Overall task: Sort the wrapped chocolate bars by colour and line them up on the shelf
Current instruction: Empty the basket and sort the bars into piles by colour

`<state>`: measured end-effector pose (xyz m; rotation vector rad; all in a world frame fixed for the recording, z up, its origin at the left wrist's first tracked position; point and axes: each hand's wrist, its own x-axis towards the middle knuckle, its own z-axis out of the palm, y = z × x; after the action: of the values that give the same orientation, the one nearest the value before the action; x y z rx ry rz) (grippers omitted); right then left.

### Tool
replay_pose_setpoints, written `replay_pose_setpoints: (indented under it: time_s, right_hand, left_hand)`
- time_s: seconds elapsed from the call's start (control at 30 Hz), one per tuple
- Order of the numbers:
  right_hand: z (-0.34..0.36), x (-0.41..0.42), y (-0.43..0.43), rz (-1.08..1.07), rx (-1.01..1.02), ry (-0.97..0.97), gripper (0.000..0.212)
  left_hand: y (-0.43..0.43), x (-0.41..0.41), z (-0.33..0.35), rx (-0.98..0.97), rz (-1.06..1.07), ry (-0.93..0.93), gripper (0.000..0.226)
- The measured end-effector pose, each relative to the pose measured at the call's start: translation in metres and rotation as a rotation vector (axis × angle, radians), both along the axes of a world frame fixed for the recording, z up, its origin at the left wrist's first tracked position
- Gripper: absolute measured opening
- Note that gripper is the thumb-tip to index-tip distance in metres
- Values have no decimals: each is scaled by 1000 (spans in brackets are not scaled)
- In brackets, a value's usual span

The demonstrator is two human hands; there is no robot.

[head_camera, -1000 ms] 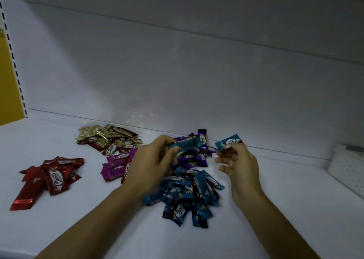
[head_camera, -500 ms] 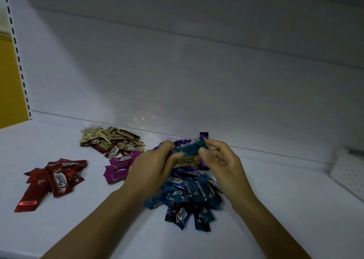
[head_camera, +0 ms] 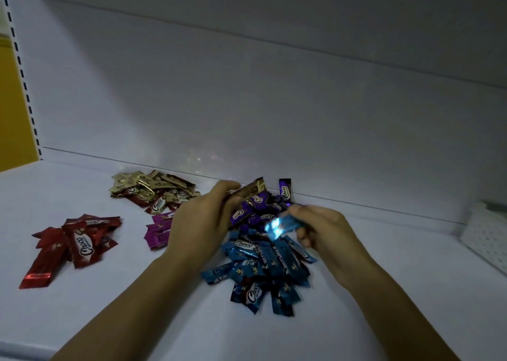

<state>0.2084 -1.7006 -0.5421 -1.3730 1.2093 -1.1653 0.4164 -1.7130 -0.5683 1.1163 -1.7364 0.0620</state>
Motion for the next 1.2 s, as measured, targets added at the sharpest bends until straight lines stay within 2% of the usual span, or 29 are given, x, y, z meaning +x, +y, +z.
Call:
replay_pose_setpoints:
  time_s: [0.07,0.13,0.17,0.27,0.4,0.43,0.5,0.57,0.7,0.77,0.87,1.0,1.1,1.2]
  right_hand:
    - [-9,4,0,13,-84,366,16]
    - [-16,5,-3,-156,-281,672,10]
    - [-17,6,-2,-223,-356,699,7]
    - [-15,6,-2,-219,-378,549,9]
    - [-20,15,2,-101,-379,715,20]
    - [-22,17,1,-100,-388,720,21]
    - [-23,18,0,-115,-405,688,24]
    - [-22,20,-1,-125,-426,672,25]
    - [-19,24,3,-125,-449,707,27]
    - [-19,24,4,-136,-471,696,29]
    - [-20,21,3,-172,-525,701,28]
    - [-21,20,2,-196,-560,843,20]
    - [-21,20,0,-257,-563,876,14]
    - [-22,11,-5,-329,-571,837,16]
  left_hand:
    - [0,0,-2,-9,22,11,42]
    - [1,1,-1,27,44,28,43]
    - [1,1,-1,49,53,35,42]
    - [1,-2,0,88,74,100,24]
    - [-14,11,19,214,57,674,11]
    - [-20,21,27,198,103,701,11]
    - [-32,44,40,152,233,601,12]
    - [-44,68,48,189,382,444,17]
    - [-55,98,46,600,549,120,49]
    - [-49,91,40,587,588,-6,53]
    - [-21,54,33,347,355,-85,46]
    - [31,-8,19,261,7,-86,57]
    - [55,-33,8,327,-135,-213,82]
    - [59,-42,-7,515,-47,-478,107]
